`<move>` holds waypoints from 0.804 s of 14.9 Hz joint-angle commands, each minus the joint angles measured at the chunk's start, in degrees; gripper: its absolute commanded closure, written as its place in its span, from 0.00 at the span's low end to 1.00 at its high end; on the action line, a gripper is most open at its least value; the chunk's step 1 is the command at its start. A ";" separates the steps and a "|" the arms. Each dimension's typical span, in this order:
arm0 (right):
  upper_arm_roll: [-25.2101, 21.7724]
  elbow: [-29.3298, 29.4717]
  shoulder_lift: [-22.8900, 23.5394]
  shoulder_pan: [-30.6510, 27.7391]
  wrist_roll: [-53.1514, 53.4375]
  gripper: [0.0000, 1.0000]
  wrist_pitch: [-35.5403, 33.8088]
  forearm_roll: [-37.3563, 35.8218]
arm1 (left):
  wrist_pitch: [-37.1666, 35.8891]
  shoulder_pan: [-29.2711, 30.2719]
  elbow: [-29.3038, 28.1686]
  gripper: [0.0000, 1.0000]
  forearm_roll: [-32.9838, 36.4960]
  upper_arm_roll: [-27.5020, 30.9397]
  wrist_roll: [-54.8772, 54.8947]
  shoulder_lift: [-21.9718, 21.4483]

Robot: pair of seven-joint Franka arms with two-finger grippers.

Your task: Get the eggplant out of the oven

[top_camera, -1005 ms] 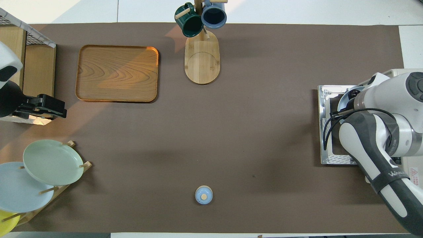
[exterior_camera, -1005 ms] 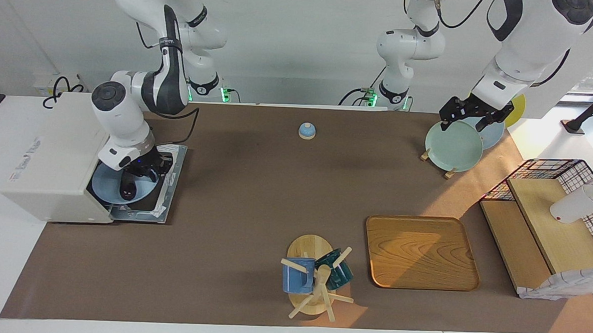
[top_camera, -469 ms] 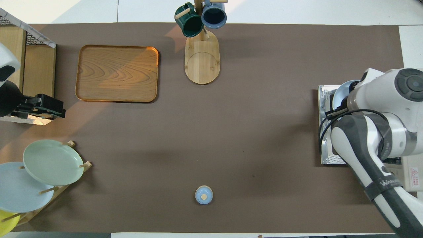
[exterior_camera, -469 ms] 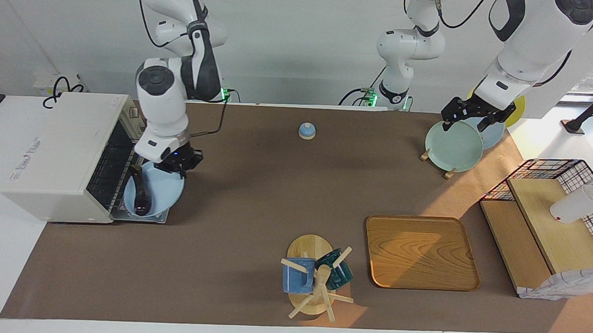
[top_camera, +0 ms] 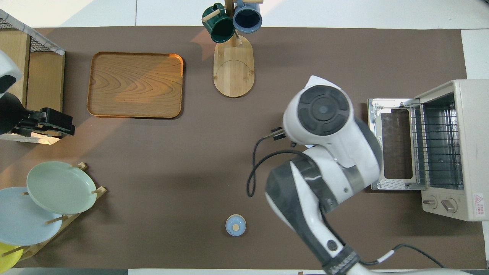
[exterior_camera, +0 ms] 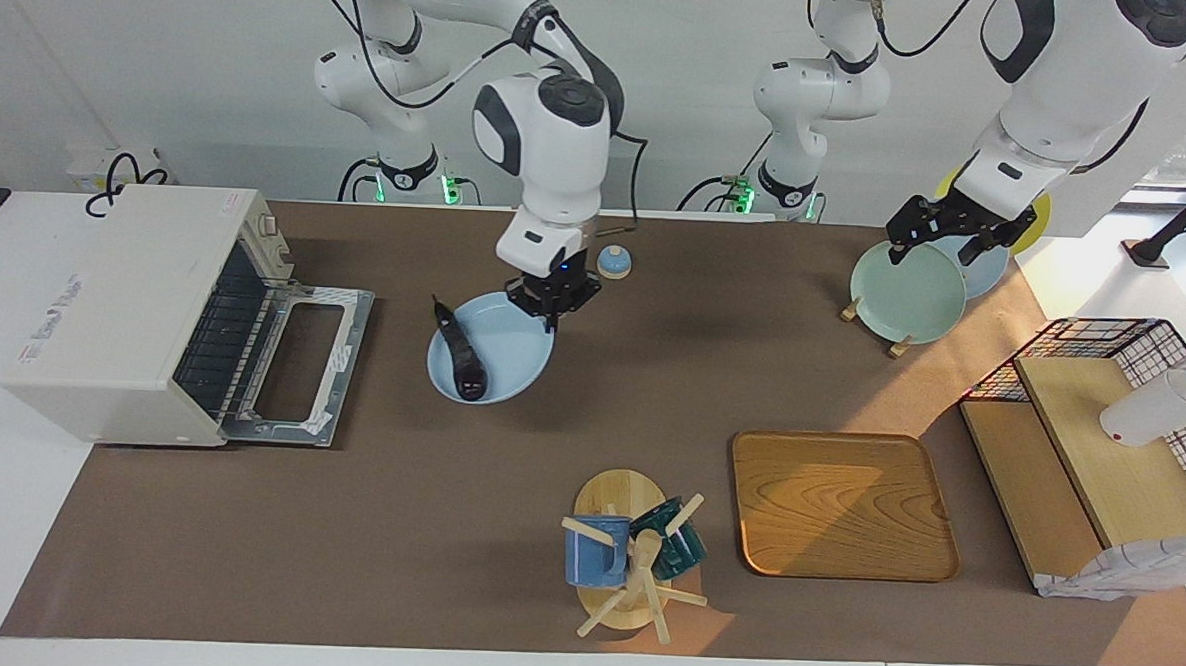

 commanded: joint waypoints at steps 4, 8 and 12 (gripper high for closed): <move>-0.04 3.81 12.90 6.41 11.91 1.00 12.68 -0.37 | 4.29 2.66 -1.03 0.00 1.33 -0.62 0.58 -0.55; -0.04 2.72 13.16 5.28 11.91 0.87 16.40 3.12 | 5.70 3.18 -2.08 0.00 1.33 -0.62 0.76 -0.81; -0.04 4.55 13.16 4.75 9.97 0.60 19.06 4.81 | 6.58 3.18 -2.87 0.00 1.33 -0.62 0.76 -1.08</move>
